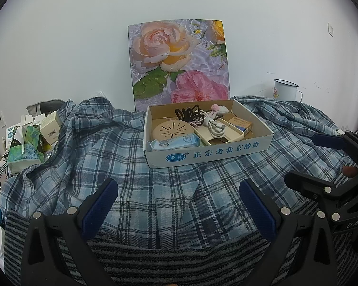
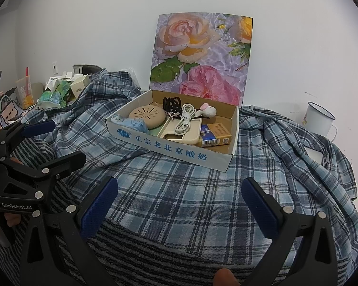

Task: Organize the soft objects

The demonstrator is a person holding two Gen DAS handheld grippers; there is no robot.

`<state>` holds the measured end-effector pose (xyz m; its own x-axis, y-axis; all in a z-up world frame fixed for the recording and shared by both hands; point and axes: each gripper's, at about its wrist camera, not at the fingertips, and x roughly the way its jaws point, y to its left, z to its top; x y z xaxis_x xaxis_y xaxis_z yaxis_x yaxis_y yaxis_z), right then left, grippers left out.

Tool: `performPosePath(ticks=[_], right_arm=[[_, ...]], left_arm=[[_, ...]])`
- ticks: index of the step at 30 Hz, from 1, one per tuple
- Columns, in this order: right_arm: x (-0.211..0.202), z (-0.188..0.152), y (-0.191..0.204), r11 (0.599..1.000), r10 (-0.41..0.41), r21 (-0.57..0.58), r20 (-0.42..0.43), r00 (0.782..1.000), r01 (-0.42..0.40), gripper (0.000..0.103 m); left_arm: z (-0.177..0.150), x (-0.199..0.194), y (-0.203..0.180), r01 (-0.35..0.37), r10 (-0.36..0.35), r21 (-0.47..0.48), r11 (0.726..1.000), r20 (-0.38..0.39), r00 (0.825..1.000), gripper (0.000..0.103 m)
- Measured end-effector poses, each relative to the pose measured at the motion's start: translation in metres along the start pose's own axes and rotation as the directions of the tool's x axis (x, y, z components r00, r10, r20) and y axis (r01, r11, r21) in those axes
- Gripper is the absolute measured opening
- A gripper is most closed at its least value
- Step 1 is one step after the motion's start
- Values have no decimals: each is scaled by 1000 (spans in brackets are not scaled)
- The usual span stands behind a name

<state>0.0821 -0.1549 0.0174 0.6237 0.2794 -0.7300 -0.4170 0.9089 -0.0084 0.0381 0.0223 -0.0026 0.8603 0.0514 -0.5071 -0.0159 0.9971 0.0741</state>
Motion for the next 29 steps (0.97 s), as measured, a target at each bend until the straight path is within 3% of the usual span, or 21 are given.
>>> performPosePath(ticks=[29], right_arm=[[1, -2, 2, 1000, -1, 1, -4, 1000, 1, 103]], left_arm=[[0, 1, 1, 3, -3, 0, 1000, -4, 1000, 103]])
